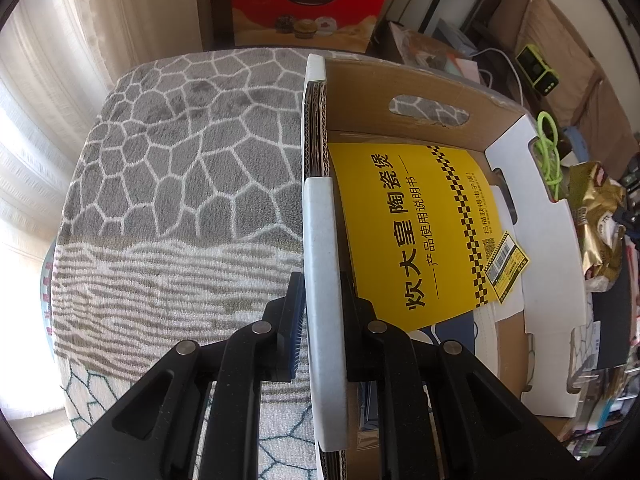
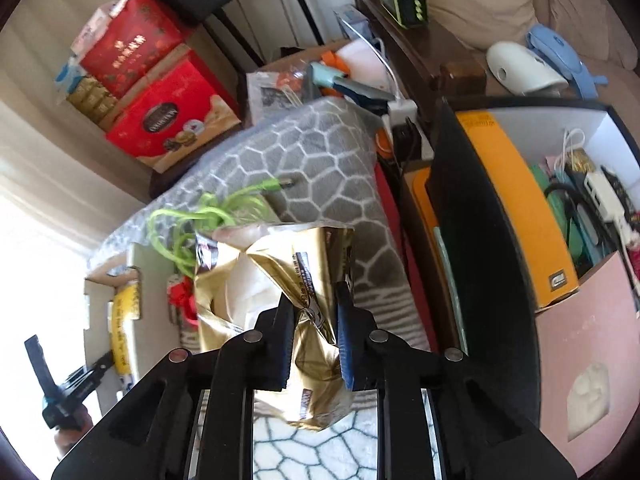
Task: Organize objects
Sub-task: 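Lift the gold foil bag with the right tool and carry it over the box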
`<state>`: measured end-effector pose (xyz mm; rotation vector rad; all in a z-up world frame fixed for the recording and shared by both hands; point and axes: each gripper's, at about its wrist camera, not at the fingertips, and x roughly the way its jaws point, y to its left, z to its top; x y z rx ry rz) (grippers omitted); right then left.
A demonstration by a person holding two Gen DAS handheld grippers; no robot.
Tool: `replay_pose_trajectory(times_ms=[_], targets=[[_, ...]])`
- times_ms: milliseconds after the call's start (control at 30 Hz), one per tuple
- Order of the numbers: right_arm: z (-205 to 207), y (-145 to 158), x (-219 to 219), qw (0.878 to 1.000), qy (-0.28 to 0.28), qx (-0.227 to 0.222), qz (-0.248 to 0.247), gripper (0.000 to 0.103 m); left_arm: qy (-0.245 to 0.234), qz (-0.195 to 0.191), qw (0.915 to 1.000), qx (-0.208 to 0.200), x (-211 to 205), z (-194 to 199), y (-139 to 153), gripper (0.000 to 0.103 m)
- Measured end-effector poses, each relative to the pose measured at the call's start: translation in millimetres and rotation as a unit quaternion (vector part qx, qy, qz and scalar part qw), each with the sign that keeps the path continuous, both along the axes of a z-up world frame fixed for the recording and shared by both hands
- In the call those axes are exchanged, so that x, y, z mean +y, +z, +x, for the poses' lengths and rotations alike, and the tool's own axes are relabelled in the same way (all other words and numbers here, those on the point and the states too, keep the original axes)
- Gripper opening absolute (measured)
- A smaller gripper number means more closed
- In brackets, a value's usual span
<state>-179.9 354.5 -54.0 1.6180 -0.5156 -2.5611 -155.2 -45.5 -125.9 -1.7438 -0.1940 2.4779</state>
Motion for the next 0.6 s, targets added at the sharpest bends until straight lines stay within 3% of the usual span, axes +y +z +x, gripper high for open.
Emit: replay_pose_trajectory(times_ms=[367,600], targets=[[6,77,-49,0.994,0.075,0.058,-0.049,0.016,0.009,0.02,0.9998,0.001,-4,1,-1,0.014],[-19,60,-139,0.987,0.144,0.021,-0.074,0.016,0.027,0.079,0.9965,0.004,-20,4,-1,0.02]])
